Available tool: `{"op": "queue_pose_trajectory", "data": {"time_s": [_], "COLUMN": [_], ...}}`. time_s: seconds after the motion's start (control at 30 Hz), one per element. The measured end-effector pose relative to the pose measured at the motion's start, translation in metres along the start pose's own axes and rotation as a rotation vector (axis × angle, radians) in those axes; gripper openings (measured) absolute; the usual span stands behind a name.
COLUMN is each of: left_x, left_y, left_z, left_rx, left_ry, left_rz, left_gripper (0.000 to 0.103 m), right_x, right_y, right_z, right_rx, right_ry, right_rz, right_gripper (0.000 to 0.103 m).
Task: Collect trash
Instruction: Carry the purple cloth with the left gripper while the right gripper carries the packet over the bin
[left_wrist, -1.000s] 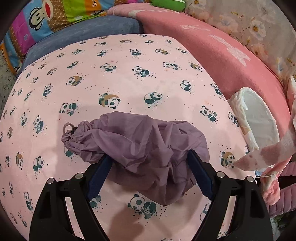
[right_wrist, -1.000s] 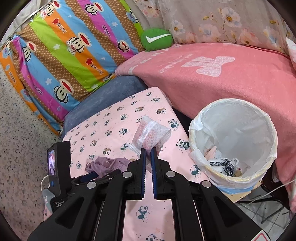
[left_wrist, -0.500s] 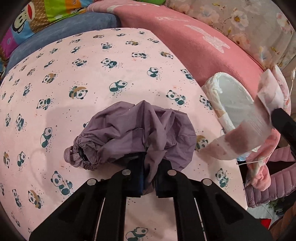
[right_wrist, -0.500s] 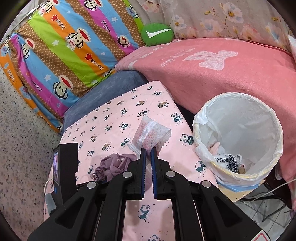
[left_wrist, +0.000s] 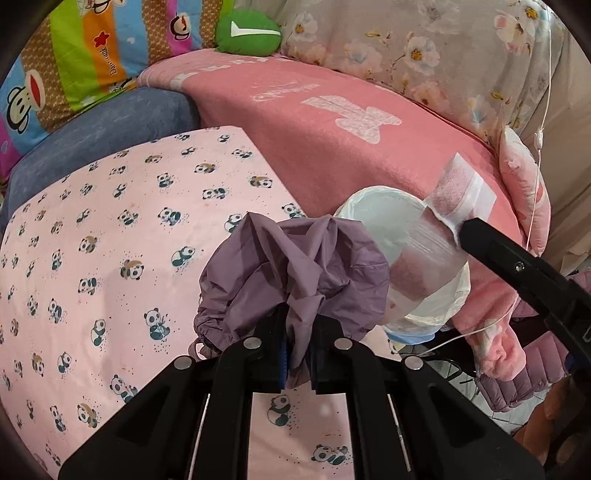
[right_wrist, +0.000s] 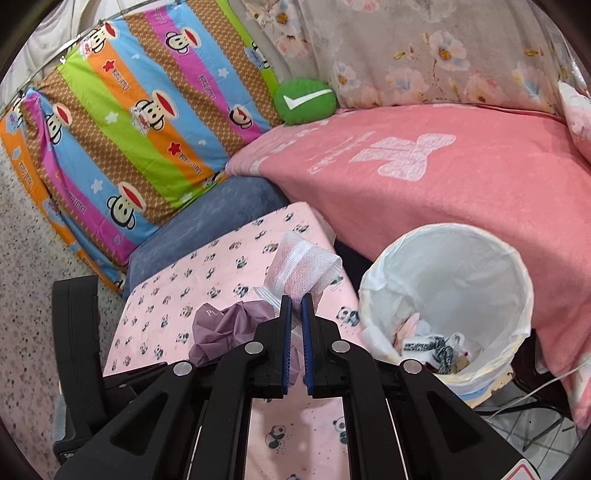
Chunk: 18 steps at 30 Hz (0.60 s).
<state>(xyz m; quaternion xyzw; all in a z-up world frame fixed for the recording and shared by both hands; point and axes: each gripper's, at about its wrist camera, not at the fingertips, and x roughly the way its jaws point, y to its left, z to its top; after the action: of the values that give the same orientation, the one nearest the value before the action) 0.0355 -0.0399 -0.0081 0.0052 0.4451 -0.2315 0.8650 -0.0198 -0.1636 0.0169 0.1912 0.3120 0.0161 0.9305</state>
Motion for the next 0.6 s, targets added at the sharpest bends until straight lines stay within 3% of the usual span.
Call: {"op": "queue_pose_trajectory", "data": {"time_s": [0.6], "left_x": [0.008], "left_y": [-0.068], "left_z": [0.028], "left_rx": [0.134], "left_ry": [-0.025], "left_rz": [-0.063], "left_gripper": [0.008], "right_x": [-0.045], "right_y": [-0.069], "right_z": [0.036], "right_rx": [0.087], "right_ry": [-0.104], "right_rz": [-0.098], "right_gripper": [0.007]}}
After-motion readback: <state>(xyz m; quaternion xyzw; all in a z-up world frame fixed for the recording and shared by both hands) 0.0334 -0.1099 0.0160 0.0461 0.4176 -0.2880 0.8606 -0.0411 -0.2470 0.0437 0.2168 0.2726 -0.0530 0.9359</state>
